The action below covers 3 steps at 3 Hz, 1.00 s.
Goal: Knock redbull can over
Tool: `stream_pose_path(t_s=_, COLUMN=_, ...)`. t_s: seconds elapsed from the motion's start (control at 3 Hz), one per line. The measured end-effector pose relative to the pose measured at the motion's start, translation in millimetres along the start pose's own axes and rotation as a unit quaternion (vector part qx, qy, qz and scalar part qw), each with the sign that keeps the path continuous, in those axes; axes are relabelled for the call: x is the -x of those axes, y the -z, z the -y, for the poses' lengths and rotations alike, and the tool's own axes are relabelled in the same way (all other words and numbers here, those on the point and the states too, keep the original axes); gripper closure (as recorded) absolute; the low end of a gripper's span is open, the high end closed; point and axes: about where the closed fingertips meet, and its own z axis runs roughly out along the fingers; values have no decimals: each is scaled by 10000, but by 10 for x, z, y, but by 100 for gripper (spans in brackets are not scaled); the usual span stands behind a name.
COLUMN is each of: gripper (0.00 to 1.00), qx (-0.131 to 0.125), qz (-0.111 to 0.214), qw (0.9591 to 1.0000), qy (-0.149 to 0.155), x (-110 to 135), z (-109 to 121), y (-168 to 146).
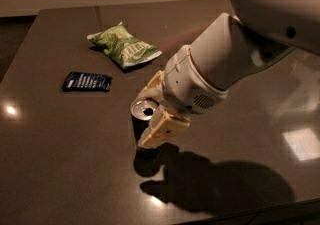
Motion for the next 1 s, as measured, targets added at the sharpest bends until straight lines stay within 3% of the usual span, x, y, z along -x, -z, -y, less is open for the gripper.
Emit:
stream_pose_path(t_s=0.33, gripper=65, qx=78, qz=154, qw=9998, qy=57, x=76, z=-45, y=12)
stream_pose_path(t_s=0.67, gripper=88, qx=151, qz=10, qw=9999, qy=-46, x=56, z=18, y=107)
stream_pose_path(t_s=1.0, gripper=100, qx=236, qz=-503, qw=9983, qy=-152, x=-4, z=119, y=254)
